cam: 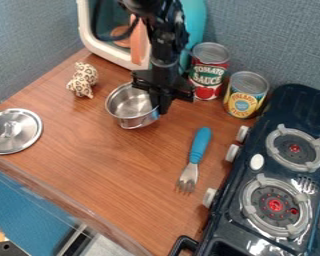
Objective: Take the silver pot and put it in between the pot lid and the blue fork
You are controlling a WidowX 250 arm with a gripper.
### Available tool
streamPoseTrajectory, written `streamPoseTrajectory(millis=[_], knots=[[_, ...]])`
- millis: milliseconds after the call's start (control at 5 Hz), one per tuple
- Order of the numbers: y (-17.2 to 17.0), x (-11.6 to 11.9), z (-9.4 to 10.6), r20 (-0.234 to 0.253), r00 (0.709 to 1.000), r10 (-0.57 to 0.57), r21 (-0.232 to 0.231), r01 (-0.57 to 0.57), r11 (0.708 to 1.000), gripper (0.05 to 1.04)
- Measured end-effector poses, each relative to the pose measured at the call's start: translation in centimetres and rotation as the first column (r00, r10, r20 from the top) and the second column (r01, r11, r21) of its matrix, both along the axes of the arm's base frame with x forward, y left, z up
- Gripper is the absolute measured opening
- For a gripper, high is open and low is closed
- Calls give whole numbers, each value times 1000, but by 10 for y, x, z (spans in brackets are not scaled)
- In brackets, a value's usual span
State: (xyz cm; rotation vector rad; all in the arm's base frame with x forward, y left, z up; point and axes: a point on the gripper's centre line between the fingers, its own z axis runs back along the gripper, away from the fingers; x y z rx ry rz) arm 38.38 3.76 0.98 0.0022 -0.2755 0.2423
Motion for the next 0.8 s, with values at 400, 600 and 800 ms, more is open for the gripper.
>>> streamPoseTrajectory(millis=[400, 600, 800], knots=[[-13, -49, 37, 56, 998, 3, 14, -4, 1000, 67], [-24, -81, 35, 39, 999, -19, -8, 20, 1000, 67], [-23, -111, 17, -15, 999, -35, 2, 35, 999, 67]])
